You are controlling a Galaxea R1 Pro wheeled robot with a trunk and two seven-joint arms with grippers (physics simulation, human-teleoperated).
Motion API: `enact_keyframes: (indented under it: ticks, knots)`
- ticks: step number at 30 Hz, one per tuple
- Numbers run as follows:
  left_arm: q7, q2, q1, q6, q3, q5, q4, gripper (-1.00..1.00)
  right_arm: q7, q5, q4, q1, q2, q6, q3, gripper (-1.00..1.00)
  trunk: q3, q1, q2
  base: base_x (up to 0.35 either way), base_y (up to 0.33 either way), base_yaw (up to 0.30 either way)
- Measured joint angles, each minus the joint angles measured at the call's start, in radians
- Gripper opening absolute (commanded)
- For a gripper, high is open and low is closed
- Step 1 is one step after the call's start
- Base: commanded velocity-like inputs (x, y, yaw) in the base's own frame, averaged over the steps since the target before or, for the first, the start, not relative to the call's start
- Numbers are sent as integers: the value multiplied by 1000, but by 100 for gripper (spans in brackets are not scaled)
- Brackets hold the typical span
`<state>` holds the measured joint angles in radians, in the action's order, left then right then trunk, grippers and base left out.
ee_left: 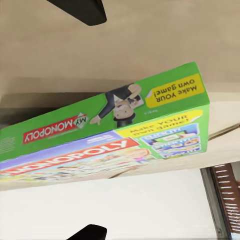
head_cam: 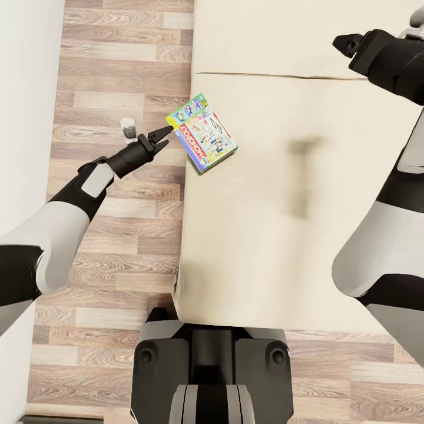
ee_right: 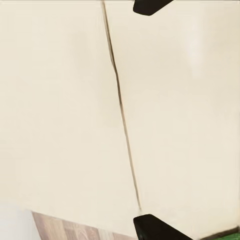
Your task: Put all the toys in the child's room - the three board games (two on the bed and one on the table), the two jigsaw puzzles on the table, and the tennis ball on the table - inside the toy box on the table in the child's room.
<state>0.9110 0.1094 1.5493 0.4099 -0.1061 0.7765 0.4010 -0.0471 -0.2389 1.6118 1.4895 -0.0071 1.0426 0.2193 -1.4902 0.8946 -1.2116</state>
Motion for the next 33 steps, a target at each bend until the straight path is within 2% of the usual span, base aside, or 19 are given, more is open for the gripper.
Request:
enact_keyframes:
  ticks: [1, 2, 3, 5, 12, 19, 33]
  knots:
    - [0, 0, 0, 0, 0, 0, 0, 100, 0, 2, 0, 0, 1, 0, 0, 100, 0, 0, 0, 0, 0, 0]
    - [1, 0, 1, 1, 0, 0, 3, 100, 1, 1, 0, 1, 17, 0, -1, 100, 0, 0, 0, 0, 0, 0]
    - [2, 0, 1, 1, 0, 0, 3, 100, 1, 3, 0, 1, 18, 0, -1, 100, 0, 0, 0, 0, 0, 0]
    - [5, 1, 1, 2, 0, 0, 7, 100, 2, 3, 0, 1, 49, 0, -2, 100, 0, 0, 0, 0, 0, 0]
    - [14, 1, 2, 3, 1, 0, 17, 100, 3, 6, 0, -4, 82, 0, -13, 100, 0, 0, 0, 0, 0, 0]
    - [21, 0, 3, 4, 1, 0, 30, 100, 1, 6, 0, -12, 94, 0, -21, 100, 0, 0, 0, 0, 0, 0]
    - [24, 0, 4, 5, 0, 1, 35, 100, 0, 6, 0, -32, 100, 0, -26, 100, 0, 0, 0, 0, 0, 0]
